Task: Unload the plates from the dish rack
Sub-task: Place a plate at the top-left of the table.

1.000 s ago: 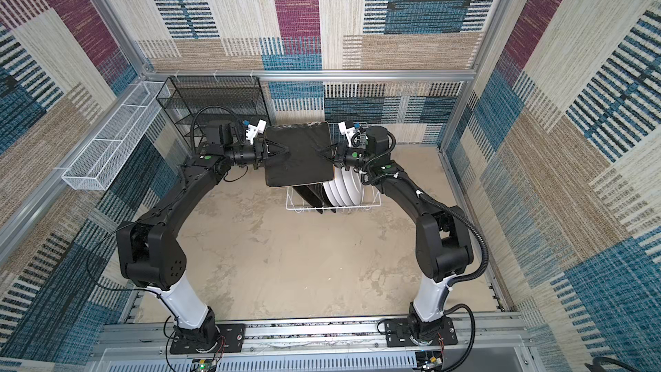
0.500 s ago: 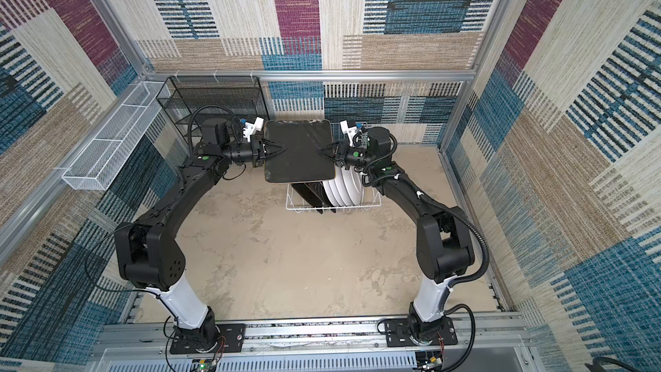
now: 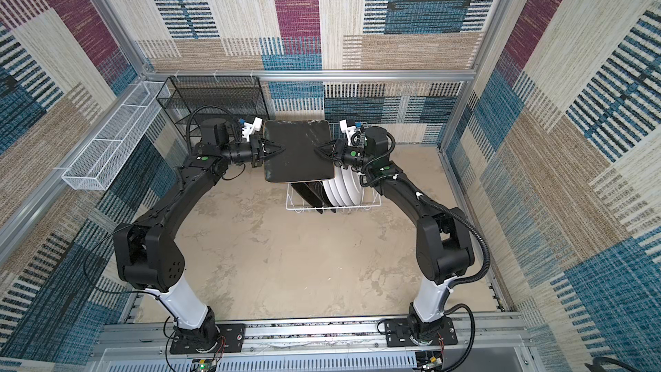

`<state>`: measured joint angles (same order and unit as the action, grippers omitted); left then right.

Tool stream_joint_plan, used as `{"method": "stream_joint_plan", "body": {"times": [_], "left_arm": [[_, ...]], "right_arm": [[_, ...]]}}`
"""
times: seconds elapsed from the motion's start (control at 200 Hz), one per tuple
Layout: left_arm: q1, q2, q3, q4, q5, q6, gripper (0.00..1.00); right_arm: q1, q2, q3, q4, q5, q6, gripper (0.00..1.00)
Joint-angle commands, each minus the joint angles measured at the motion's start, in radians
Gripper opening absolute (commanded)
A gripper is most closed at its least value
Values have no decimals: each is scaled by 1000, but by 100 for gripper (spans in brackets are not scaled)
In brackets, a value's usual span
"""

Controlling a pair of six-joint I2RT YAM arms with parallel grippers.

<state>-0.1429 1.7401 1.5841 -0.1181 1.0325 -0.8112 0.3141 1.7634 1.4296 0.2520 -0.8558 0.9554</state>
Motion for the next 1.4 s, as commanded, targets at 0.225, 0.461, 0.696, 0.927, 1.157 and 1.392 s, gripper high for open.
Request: {"method": "stream_joint_plan", "body": {"times": [0.225,0.461,0.696,0.927,1.157,1.392], "left_arm": [[29,-70,74,-122,-28,132,0],[38,-68,240,-463,-98,358,0],[51,-59,443,-799,-250,570,0],[91,-54,583,-988,-367,677,0],[129,-29,696,-1125,-490,749,0],[168,-8,686,-1200,-610,796,0]], "right_arm": [[-2,-42,108,-175,146,-263,73],[-2,-142,110,-334,277,-508,100],[6,-238,35,-365,340,-688,100],[44,-308,-24,-382,399,-867,100],[93,-367,-90,-360,411,-980,100],[168,-393,-139,-344,452,-1091,100]]}}
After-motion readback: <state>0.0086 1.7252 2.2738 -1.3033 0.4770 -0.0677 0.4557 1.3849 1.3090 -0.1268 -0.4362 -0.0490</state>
